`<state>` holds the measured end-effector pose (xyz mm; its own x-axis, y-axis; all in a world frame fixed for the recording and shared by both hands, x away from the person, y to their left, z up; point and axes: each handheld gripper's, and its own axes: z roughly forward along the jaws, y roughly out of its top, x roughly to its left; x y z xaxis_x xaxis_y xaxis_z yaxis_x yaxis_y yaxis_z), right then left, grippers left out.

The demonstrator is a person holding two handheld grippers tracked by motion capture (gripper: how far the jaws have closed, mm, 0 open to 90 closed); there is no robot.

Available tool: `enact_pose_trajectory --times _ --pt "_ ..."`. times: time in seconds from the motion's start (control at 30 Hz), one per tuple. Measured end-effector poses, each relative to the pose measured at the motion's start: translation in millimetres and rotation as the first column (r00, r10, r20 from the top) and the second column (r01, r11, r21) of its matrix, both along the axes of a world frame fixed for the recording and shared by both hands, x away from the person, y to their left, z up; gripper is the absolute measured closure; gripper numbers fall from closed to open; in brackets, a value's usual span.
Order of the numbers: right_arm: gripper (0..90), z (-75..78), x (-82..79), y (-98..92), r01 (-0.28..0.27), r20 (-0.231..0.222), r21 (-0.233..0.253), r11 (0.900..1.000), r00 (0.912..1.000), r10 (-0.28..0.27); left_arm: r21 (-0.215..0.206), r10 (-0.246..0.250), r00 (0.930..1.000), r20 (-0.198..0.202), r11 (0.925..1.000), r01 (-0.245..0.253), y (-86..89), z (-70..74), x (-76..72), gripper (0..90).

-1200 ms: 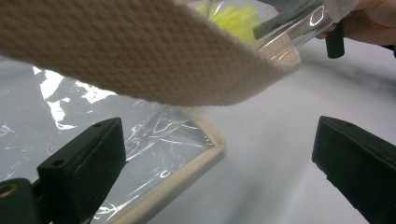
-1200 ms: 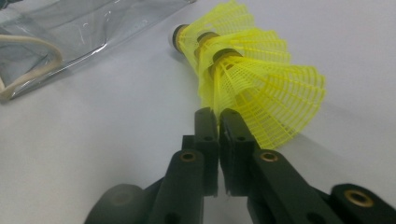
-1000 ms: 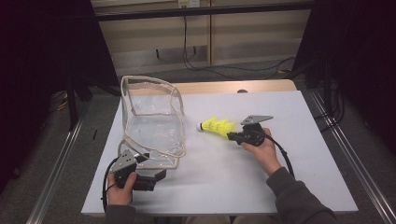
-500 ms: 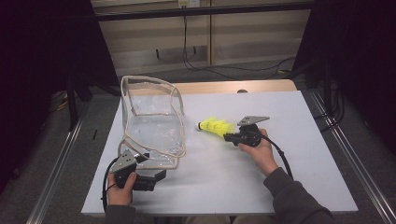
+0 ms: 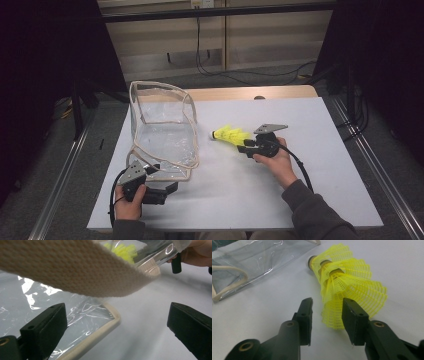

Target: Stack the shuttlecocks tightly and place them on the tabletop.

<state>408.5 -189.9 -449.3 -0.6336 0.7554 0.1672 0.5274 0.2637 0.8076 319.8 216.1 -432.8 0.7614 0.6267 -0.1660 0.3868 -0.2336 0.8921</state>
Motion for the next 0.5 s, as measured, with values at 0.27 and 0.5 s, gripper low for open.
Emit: enact_pose_trajectory --times 0.27,0.5 --pt "47.5 -0.4 5.0 12.5 -0.004 -0.008 -0.005 1.000 1.0000 0.004 0.000 -0.002 1.0000 0.001 1.0000 0.002 0.3 0.1 0.0 2.7" --pt "35.9 -3.1 10.5 20.8 0.016 -0.026 -0.006 1.000 0.9995 -0.016 -0.002 0.000 1.0000 0.000 1.0000 0.000 0.5 0.1 -0.2 2.7"
